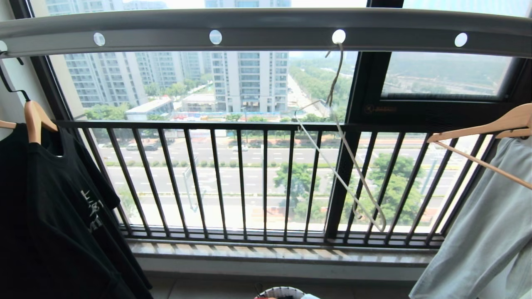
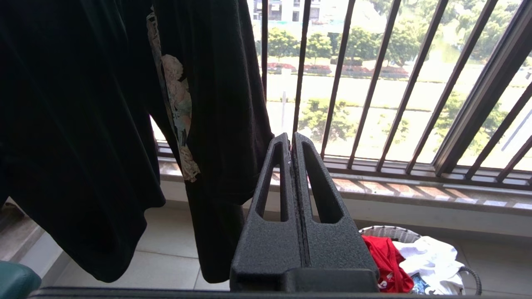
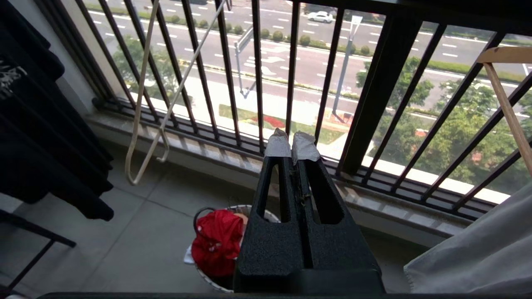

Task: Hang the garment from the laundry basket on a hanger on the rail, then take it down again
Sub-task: Pick up the clothes rack on the clothesline

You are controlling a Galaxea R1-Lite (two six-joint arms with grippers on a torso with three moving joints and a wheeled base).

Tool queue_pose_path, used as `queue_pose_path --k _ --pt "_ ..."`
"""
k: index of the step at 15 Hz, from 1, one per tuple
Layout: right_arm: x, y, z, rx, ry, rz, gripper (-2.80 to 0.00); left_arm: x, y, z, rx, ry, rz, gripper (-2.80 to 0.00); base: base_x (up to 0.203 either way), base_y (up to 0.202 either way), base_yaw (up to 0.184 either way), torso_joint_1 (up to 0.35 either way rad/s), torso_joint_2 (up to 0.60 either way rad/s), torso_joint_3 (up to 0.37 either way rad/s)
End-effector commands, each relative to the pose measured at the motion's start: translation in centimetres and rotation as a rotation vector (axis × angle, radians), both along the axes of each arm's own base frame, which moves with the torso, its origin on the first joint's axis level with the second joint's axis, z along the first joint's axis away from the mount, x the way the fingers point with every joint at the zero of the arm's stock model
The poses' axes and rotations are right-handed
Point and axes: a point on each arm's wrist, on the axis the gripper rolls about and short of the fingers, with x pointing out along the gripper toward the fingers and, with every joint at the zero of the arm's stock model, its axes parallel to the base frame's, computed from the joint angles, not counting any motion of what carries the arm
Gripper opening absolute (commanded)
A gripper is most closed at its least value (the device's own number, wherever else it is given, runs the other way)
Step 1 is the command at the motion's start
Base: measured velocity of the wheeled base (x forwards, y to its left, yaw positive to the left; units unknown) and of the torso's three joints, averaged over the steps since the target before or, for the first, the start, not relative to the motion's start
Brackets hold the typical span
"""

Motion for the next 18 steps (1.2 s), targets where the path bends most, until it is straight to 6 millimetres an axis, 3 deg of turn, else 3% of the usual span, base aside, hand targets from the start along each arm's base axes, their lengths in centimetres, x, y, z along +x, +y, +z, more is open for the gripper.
queue_pose_path --k 1,4,8,16,17,18 --pt "2.0 0.4 1.4 0.024 0.068 0.094 -2.80 0.0 0.0 0.0 0.000 0.001 0.002 -2.80 0.000 0.000 0.000 0.000 0.00 0.000" --pt "3.0 2.0 1.9 0.037 0.144 0.274 -2.80 0.0 0.0 0.0 0.000 0.000 0.001 -2.80 0.000 0.000 0.000 0.000 0.00 0.000" --pt "6.1 4.8 2.2 0.012 0.220 0.399 -2.80 0.0 0.0 0.0 0.000 0.001 0.002 -2.80 0.000 0.000 0.000 0.000 0.00 0.000" --pt "10.6 12.7 3.0 -0.078 0.240 0.219 -2.80 0.0 0.0 0.0 0.000 0.001 0.002 -2.80 0.000 0.000 0.000 0.000 0.00 0.000" --pt "10.9 13.1 3.1 -0.070 0.240 0.196 0.00 0.0 0.0 0.0 0.000 0.001 0.002 -2.80 0.000 0.000 0.000 0.000 0.00 0.000" --pt "11.3 13.4 3.0 -0.074 0.244 0.156 0.00 0.0 0.0 0.0 0.000 0.001 0.002 -2.80 0.000 0.000 0.000 0.000 0.00 0.000"
